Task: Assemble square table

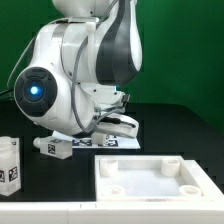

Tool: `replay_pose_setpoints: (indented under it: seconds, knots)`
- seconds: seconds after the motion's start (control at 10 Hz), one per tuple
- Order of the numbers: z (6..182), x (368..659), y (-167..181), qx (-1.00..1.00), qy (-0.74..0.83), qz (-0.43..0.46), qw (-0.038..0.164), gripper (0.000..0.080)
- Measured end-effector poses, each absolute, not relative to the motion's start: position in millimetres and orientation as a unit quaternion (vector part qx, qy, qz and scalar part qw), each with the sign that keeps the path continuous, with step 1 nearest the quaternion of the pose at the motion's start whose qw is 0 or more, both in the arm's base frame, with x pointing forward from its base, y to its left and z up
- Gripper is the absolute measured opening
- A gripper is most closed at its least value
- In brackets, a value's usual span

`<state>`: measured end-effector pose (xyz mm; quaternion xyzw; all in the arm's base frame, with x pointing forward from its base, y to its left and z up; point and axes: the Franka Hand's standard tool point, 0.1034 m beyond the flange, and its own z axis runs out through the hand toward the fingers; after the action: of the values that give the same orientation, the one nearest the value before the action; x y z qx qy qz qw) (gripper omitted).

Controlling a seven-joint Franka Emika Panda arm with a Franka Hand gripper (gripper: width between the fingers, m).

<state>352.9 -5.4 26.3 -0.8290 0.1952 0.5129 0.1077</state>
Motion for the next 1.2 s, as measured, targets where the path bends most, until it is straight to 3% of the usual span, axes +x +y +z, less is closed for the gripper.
replay_pose_setpoints:
  seconds: [0.3, 0.5, 0.6, 0.7, 0.8, 0.9, 1.1, 1.2]
  knots:
    - [8.5, 317, 3, -0.823, 0.202, 0.522, 0.098, 0.0649]
    - [8.6, 319, 2, -0.824, 0.202, 0.520, 0.098, 0.0649]
    - [8.5, 318, 2, -0.824, 0.202, 0.521, 0.098, 0.0561]
    - [8.5, 318, 2, -0.824, 0.202, 0.521, 0.098, 0.0413]
    - [8.1, 319, 2, -0.825, 0.201, 0.518, 0.098, 0.0413]
    - [10.2, 323, 5, -0.829, 0.199, 0.514, 0.096, 0.0281]
    - [30.5, 348, 20, -0.835, 0.188, 0.509, 0.092, 0.0281]
    - [58.6, 382, 31, -0.862, 0.174, 0.468, 0.090, 0.0281]
